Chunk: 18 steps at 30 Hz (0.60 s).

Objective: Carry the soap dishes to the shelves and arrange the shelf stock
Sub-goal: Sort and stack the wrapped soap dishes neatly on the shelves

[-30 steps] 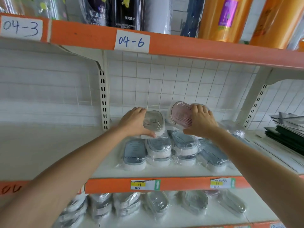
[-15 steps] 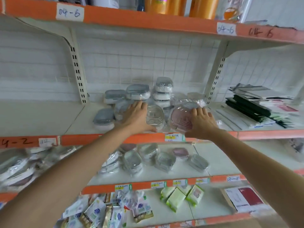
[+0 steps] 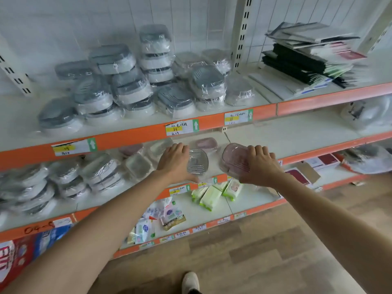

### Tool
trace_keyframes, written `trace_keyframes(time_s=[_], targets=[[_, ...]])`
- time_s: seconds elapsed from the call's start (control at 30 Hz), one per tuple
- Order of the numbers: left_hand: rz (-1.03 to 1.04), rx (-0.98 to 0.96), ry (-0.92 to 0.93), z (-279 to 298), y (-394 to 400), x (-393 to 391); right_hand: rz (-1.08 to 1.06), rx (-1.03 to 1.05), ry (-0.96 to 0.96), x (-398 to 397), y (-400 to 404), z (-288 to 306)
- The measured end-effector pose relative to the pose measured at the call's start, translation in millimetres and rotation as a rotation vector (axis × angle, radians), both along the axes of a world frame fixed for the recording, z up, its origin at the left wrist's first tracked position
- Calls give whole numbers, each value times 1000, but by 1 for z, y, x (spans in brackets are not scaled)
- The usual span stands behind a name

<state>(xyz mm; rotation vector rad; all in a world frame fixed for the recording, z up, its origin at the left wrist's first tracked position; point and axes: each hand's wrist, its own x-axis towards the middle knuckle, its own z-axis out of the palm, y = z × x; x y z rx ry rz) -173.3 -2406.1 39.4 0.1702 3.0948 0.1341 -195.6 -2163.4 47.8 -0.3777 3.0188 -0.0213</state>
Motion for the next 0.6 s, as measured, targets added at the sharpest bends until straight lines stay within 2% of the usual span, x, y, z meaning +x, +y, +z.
trace_keyframes(time_s=[0.37, 0.6], targets=[[36, 26, -251, -93, 26, -67, -30, -1, -204, -60, 9, -102], [54, 34, -262, -135, 55, -94, -52, -25, -226, -107, 27, -149]])
